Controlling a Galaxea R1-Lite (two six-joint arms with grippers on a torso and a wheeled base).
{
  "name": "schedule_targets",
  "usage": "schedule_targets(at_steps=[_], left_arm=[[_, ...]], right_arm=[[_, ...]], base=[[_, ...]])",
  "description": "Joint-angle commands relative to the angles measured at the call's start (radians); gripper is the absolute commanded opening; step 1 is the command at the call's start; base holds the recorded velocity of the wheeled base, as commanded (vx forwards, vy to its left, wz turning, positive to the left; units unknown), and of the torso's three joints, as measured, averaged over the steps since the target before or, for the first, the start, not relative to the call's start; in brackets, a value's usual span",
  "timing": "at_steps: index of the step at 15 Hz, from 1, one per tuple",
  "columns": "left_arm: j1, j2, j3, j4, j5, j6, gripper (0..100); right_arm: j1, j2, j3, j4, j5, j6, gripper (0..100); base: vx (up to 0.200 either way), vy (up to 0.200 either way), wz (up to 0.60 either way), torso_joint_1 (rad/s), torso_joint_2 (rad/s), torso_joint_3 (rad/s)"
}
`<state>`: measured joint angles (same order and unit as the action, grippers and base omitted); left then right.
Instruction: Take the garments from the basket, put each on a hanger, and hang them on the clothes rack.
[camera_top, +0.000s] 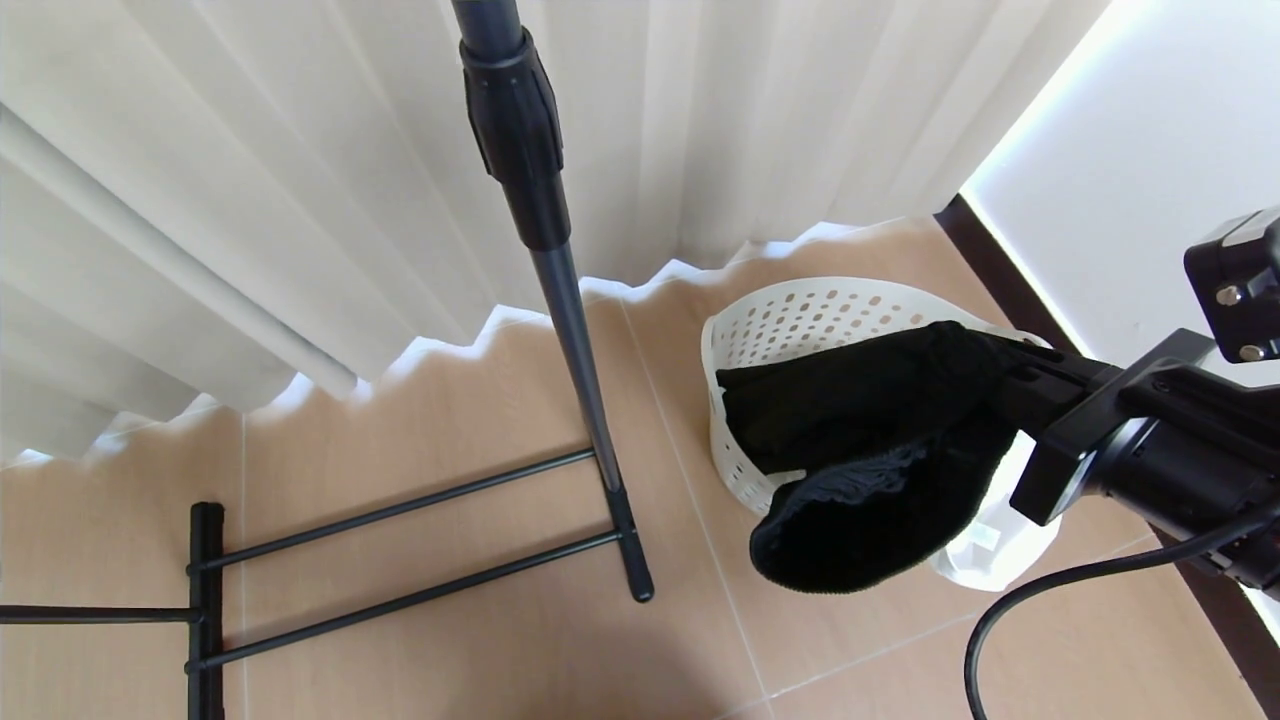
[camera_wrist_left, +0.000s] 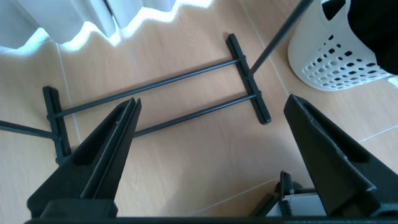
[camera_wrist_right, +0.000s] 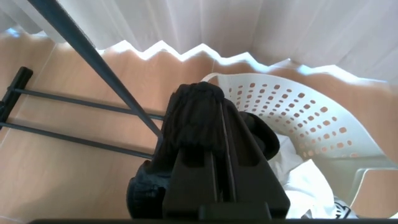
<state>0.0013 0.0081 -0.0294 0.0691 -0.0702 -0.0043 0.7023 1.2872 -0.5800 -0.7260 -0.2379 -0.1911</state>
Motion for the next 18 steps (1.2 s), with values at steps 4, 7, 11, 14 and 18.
schedule_targets(at_steps=[4,7,11,14,18], left_arm=[[0.000,0.001,-0.001,0.000,0.000,-0.002,100],[0.000,0.001,-0.001,0.000,0.000,-0.002,100],[0.000,0.001,-0.001,0.000,0.000,-0.002,100],[0.000,0.001,-0.001,0.000,0.000,-0.002,100],[0.000,0.001,-0.001,0.000,0.000,-0.002,100]], right_arm=[[-0.020,0.003,0.002,-0.003,0.022,-0.001,0],[-0.020,0.003,0.003,-0.003,0.023,-0.001,0],[-0.020,0.001,-0.003,-0.003,0.026,0.001,0],[-0.049,-0.003,-0.003,-0.003,0.051,0.001,0],[-0.050,-0.005,-0.004,-0.004,0.054,-0.001,0]], base=[[0.000,0.000,0.00,0.005,0.00,0.196],[0.000,0.000,0.00,0.004,0.00,0.206],[0.000,0.000,0.00,0.002,0.00,0.201],[0.000,0.000,0.00,0.027,-0.13,0.089],[0.000,0.000,0.00,0.089,-0.41,-0.113]])
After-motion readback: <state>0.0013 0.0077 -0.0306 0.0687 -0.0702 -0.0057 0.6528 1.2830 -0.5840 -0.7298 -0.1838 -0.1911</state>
